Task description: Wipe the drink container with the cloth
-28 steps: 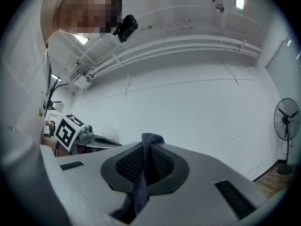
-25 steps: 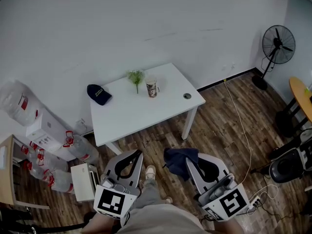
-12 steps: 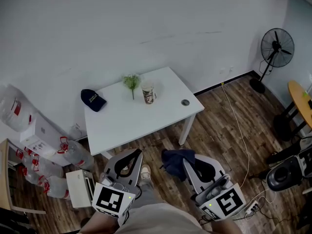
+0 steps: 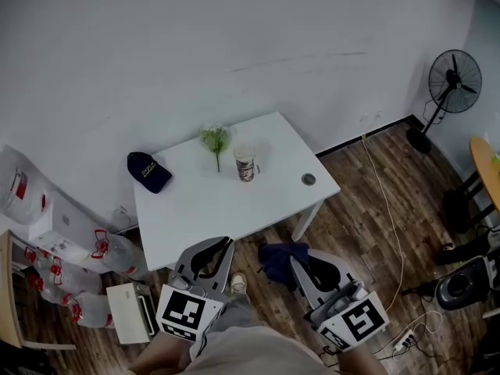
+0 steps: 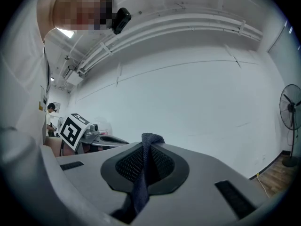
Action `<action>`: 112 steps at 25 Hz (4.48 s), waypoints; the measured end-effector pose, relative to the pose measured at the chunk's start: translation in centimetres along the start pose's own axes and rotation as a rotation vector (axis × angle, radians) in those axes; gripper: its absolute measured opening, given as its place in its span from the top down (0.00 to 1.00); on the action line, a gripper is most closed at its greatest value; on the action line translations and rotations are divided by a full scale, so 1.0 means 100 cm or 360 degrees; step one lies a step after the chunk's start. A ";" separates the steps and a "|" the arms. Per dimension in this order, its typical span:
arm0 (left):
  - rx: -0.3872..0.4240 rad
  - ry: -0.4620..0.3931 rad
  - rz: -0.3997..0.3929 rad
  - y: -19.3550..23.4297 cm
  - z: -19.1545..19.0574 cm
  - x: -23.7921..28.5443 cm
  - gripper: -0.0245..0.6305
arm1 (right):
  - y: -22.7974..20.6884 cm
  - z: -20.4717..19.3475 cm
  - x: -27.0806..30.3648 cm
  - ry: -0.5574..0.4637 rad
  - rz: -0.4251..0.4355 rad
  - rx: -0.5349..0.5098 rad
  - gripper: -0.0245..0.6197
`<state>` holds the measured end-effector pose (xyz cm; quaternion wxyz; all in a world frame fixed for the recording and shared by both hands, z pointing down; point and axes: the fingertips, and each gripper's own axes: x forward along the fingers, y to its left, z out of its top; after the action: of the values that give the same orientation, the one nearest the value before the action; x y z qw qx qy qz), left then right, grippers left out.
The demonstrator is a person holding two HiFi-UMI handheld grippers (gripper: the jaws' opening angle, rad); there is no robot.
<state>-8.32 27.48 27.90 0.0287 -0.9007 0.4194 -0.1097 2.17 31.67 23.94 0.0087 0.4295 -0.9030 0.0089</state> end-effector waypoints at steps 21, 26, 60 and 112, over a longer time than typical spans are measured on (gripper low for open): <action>0.0043 0.0102 -0.0153 0.211 -0.079 0.208 0.48 | -0.145 -0.062 0.239 0.0248 -0.0213 0.0283 0.90; 0.0054 0.0133 -0.0152 0.217 -0.109 0.237 0.41 | -0.164 -0.083 0.265 0.0325 -0.0203 0.0300 0.90; -0.0119 0.0272 -0.0145 0.193 -0.202 0.408 0.31 | -0.297 -0.198 0.365 0.0836 0.0425 0.0146 0.90; -0.0101 0.0456 -0.0320 0.187 -0.229 0.400 0.31 | -0.205 -0.237 0.424 0.1173 0.0819 -0.0536 0.90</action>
<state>-2.45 -14.18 54.41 -0.0709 -0.9137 0.3303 -0.2258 -8.46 -13.60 48.78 0.3952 0.1528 -0.9057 0.0160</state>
